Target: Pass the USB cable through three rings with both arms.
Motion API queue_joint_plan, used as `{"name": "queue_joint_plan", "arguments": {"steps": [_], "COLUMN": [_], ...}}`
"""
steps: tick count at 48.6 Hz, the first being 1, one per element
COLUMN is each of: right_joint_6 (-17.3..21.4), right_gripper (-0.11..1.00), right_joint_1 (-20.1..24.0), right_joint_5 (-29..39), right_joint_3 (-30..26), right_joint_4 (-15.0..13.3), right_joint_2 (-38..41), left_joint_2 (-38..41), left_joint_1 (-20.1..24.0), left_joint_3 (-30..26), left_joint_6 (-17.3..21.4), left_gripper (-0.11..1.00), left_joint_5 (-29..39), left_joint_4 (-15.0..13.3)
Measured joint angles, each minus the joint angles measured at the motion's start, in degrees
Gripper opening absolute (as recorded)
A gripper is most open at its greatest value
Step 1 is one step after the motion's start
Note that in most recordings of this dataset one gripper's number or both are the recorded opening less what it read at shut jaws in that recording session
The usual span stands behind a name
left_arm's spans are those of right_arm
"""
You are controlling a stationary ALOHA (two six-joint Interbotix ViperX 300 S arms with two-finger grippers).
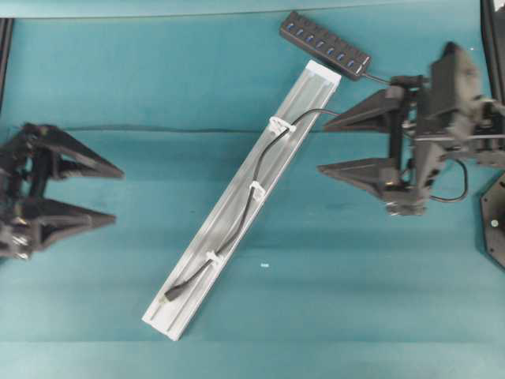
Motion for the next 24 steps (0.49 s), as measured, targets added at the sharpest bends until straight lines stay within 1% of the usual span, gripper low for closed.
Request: {"name": "queue_joint_plan", "arguments": {"steps": [7, 17, 24], "right_joint_6": [0.0, 0.0, 0.1], "right_gripper": [0.81, 0.81, 0.81], "right_joint_1": [-0.6, -1.0, -1.1], "right_joint_5": [0.0, 0.0, 0.0], "right_joint_3": [2.1, 4.5, 5.7], "right_joint_4": [0.0, 0.0, -0.1], "right_joint_2": [-4.0, -9.5, -12.7], "left_joint_2": [-2.8, -5.6, -7.2], "left_joint_1": [1.5, 1.8, 2.2], "left_joint_3": [0.1, 0.1, 0.1], "left_joint_6": [1.1, 3.0, 4.3], "left_gripper": [0.91, 0.91, 0.91], "left_joint_5": [0.7, 3.2, 3.4], "left_joint_4": [0.1, 0.1, 0.0]}}
